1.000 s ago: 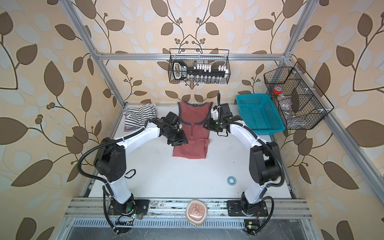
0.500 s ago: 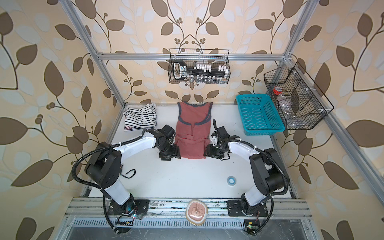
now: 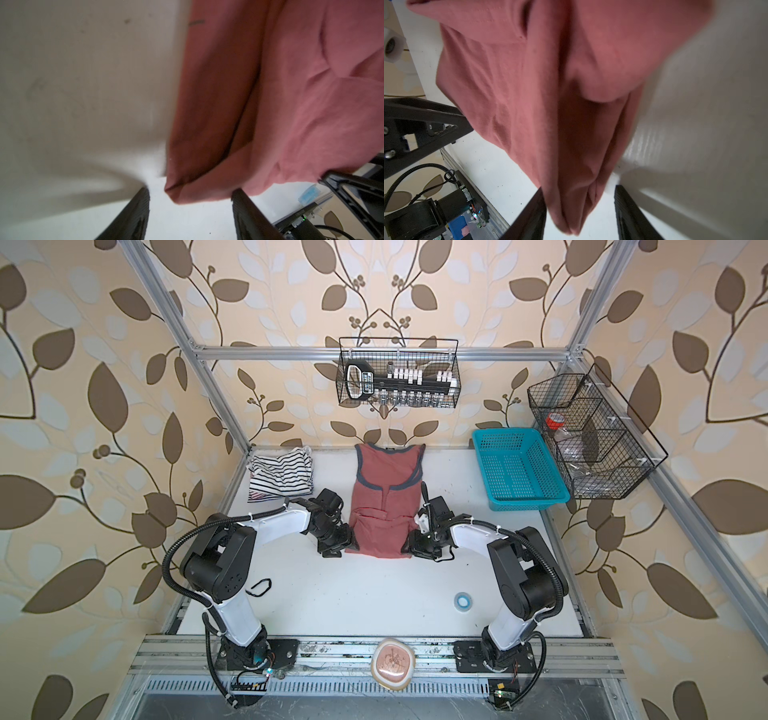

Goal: Fold and stack the tank tops

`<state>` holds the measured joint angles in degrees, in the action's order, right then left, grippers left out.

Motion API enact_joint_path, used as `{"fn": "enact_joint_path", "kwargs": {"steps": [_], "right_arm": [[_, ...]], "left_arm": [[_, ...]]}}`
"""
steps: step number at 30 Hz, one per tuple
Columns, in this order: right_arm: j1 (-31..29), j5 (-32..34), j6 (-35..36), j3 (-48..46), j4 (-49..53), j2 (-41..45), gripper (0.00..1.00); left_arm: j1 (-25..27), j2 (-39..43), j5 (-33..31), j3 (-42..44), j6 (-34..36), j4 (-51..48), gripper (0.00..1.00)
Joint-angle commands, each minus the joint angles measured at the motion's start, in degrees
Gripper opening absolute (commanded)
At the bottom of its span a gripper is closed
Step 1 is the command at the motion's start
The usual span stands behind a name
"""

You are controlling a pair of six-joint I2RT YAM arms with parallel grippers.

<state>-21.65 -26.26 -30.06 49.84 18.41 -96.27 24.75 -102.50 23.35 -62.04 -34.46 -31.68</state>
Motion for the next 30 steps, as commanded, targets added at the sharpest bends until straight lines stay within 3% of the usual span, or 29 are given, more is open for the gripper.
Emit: {"fn": "enact_joint_path", "kwargs": {"steps": [1,6,11,12,19,30], "right_arm": [[-0.2,-0.8,-1.0,-1.2,-1.5,-1.6,0.49],[-0.2,-2.7,-2.6,-1.1,-4.1,-3.5,0.26],[-0.6,-3.3,-2.9,-1.1,-4.3,-2.9,0.00],[-0.7,-3.1,-2.7,-1.4,-3.8,-2.1,0.00],[-2.6,0.3,-3.0,-7.6,-0.5,10.0,0.00],[-18.1,10.1,-17.2,-20.2,4.0,39.0,0.00]], "left_arm": [[0.2,-1.7,2.6,0.3,-0.8,2.3,0.61],[0.2,-3.1,4.1,0.8,-0.9,3.4,0.42],[0.2,-2.0,5.4,2.1,-0.9,2.3,0.08],[0.2,-1.2,5.6,2.5,-0.7,2.0,0.02],[0.8,9.8,5.9,9.9,-2.2,-0.7,0.00],[9.4,35.2,1.6,23.2,-13.9,-3.0,0.00]]}}
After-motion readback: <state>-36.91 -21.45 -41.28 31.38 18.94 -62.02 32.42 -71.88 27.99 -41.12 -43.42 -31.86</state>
